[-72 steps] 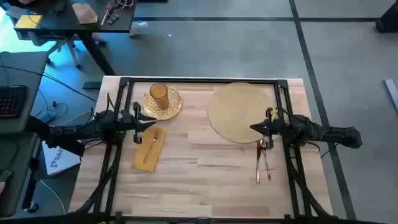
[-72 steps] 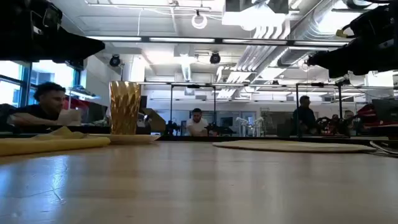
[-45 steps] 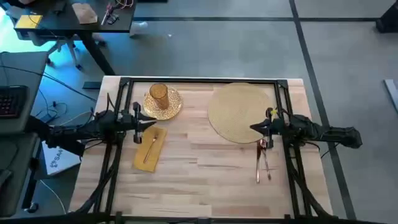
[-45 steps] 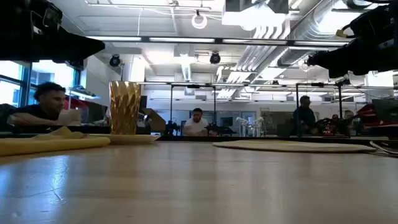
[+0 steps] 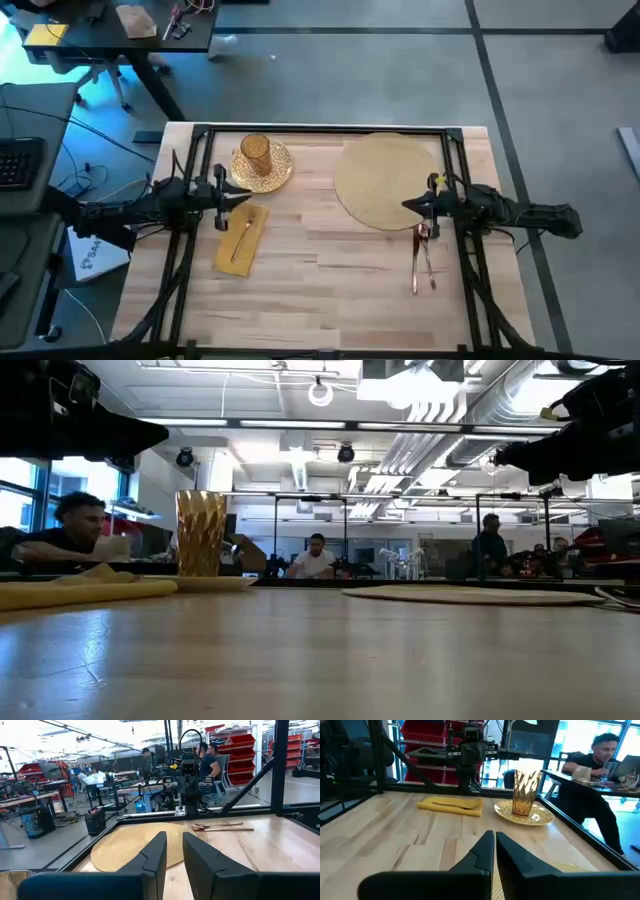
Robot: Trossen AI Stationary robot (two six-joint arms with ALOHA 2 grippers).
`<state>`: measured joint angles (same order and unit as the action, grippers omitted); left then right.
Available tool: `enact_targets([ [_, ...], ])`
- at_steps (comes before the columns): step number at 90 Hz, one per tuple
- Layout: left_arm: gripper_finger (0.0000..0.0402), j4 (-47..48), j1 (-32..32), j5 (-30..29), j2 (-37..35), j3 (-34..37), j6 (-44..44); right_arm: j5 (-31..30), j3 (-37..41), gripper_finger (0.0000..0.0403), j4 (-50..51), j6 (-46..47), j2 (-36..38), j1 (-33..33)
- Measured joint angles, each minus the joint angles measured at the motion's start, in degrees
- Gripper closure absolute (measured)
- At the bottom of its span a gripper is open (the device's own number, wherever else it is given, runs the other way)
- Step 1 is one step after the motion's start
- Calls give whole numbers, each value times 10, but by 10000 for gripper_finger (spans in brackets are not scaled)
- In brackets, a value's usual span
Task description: Set table place
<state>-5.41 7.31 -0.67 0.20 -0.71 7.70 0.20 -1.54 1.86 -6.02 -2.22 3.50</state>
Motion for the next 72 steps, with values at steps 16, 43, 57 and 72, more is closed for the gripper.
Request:
enact_targets([
  [16,355,0,0,0,0,0,0,0,0,402,0,0,0,0],
  [43,355,-12,0,-3,0,0,-3,0,0,402,0,0,0,0],
  [57,355,-138,-2,-53,2,-1,-414,0,0,402,0,0,0,0],
  [72,355,-217,-1,-134,14,0,-651,0,0,402,0,0,0,0],
])
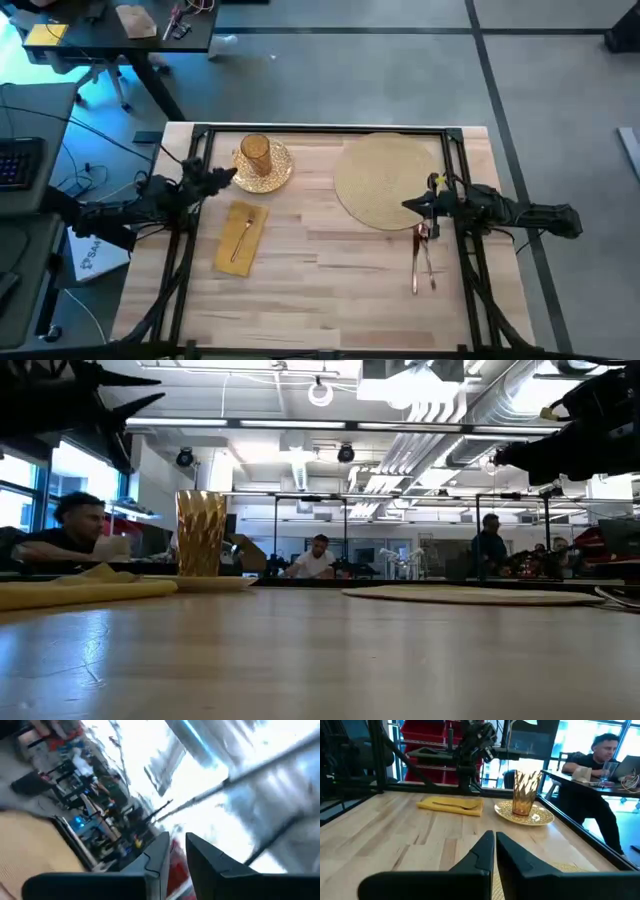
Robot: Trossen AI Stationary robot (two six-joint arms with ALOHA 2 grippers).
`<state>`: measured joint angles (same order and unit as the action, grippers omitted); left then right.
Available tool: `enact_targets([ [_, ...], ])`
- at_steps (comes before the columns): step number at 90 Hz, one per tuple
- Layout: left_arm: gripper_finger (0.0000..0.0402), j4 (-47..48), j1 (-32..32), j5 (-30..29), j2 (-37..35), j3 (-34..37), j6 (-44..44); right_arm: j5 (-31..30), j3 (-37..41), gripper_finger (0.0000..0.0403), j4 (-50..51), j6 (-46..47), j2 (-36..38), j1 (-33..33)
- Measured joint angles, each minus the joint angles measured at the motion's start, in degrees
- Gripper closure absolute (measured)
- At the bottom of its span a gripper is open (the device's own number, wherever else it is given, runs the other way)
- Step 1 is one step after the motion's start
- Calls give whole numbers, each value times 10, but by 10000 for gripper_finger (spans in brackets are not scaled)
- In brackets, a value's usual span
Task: Set table place
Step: Move the bronze fork to the left of the bronze knife
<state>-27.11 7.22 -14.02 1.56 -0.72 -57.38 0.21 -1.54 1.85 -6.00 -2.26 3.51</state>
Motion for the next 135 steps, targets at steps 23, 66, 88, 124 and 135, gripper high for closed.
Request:
enact_targets([
  [23,355,188,-12,141,99,-137,127,0,0,402,0,0,0,0],
  [66,355,477,-66,163,509,-433,22,0,0,402,0,0,0,0],
  [88,355,370,-61,183,617,-438,-80,0,0,402,0,0,0,0],
  [124,347,916,-98,196,688,-461,-192,0,0,402,0,0,0,0],
  [135,315,897,-81,206,701,-419,-145,0,0,402,0,0,0,0],
])
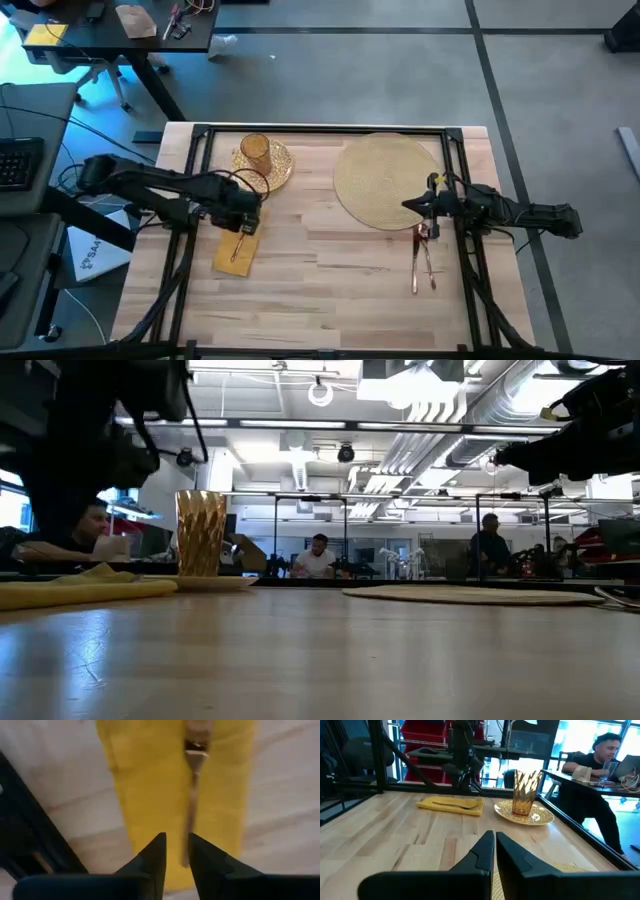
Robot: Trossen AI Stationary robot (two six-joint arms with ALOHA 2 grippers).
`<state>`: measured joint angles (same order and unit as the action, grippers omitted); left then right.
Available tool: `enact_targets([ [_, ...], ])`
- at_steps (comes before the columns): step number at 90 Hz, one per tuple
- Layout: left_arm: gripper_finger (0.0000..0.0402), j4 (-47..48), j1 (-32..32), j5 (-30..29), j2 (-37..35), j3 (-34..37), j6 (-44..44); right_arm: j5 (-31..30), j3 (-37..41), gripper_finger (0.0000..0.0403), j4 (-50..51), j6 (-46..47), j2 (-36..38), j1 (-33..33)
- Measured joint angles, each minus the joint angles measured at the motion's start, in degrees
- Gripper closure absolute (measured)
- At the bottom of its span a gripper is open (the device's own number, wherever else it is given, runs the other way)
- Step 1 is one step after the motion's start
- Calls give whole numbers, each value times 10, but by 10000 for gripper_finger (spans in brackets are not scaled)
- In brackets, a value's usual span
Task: Set table place
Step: Move the bronze fork to the left of the bronze knife
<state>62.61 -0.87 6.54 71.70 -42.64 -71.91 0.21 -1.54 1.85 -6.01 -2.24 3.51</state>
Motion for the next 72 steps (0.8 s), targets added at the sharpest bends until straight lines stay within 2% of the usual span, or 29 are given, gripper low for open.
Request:
enact_targets([
  [15,264,-92,14,10,11,47,20,0,0,402,0,0,0,0],
  [26,256,-124,13,-8,19,62,16,0,0,402,0,0,0,0],
  [42,288,-141,12,-33,39,63,34,0,0,402,0,0,0,0],
  [56,327,-179,12,-30,60,63,45,0,0,402,0,0,0,0],
  [72,354,-183,12,-22,91,61,42,0,0,402,0,0,0,0],
])
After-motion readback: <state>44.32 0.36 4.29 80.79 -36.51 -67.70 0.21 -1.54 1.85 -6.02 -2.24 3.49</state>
